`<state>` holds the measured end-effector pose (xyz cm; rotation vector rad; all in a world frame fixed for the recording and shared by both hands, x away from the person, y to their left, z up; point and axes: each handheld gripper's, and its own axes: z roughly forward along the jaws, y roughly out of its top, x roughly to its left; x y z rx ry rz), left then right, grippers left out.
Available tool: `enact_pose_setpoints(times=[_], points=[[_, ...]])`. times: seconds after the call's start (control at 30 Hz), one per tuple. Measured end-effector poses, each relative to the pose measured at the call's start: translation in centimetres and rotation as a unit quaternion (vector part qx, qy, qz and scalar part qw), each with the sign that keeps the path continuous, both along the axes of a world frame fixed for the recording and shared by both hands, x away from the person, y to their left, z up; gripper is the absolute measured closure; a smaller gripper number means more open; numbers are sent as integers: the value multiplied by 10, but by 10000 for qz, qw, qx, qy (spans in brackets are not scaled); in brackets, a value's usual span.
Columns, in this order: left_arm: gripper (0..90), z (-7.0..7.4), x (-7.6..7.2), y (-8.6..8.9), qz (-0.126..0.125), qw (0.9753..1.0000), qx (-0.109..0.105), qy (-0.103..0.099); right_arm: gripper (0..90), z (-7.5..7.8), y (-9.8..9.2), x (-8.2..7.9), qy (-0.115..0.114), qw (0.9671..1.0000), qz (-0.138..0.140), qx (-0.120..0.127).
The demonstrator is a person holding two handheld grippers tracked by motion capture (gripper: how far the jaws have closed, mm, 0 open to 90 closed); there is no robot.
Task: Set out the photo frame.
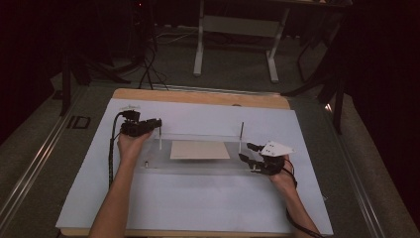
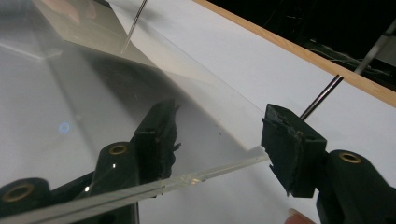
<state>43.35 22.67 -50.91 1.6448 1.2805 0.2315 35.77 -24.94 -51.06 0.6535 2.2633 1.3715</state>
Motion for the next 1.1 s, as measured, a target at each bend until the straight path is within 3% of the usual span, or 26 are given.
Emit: enact_pose_setpoints(times=[0.23,0.53,0.77,1.1], points=[[620,7,-13,4,-198,9996,96,-175,432,1,0,1,21,10000,-18,11],[617,18,-44,17,-354,9978,160,-546,432,2,0,1,45,10000,-19,5],[600,16,-64,20,-431,9967,142,-675,432,3,0,2,73,10000,-16,2],[598,12,-77,21,-448,9956,415,-709,431,6,0,5,160,9999,-6,-1]])
